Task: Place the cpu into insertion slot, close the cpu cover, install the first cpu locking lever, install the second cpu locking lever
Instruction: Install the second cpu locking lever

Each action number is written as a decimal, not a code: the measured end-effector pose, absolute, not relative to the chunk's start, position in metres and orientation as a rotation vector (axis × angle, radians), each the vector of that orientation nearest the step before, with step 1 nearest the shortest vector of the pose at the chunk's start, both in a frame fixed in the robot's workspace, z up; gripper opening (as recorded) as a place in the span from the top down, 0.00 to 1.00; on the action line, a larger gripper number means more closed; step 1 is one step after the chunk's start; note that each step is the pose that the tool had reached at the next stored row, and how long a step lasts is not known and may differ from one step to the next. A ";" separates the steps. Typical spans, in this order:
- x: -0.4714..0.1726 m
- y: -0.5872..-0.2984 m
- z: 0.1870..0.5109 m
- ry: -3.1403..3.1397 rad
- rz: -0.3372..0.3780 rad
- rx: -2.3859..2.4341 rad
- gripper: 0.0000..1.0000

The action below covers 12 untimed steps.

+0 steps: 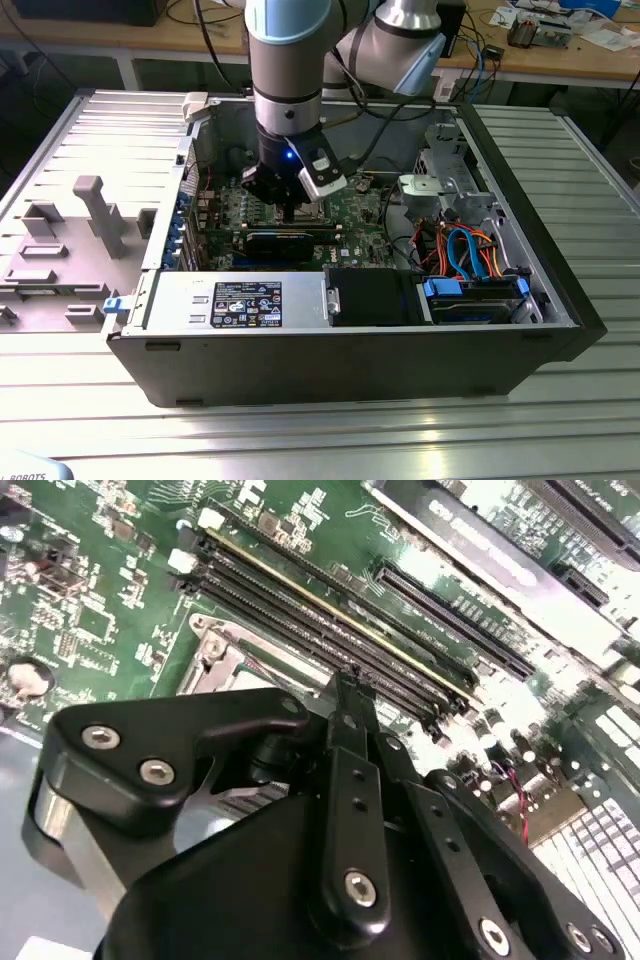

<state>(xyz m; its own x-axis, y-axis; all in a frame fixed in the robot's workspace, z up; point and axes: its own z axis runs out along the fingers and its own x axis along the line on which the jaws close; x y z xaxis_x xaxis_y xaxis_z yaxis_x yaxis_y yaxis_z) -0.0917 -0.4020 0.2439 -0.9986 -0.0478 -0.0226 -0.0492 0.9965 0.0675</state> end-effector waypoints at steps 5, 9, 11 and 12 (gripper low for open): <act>-0.110 -0.402 0.236 3.114 0.139 -0.075 0.89; -0.113 -0.402 0.230 3.114 0.145 -0.076 0.89; -0.114 -0.402 0.226 3.113 0.155 -0.078 0.89; -0.114 -0.402 0.225 3.113 0.158 -0.079 0.89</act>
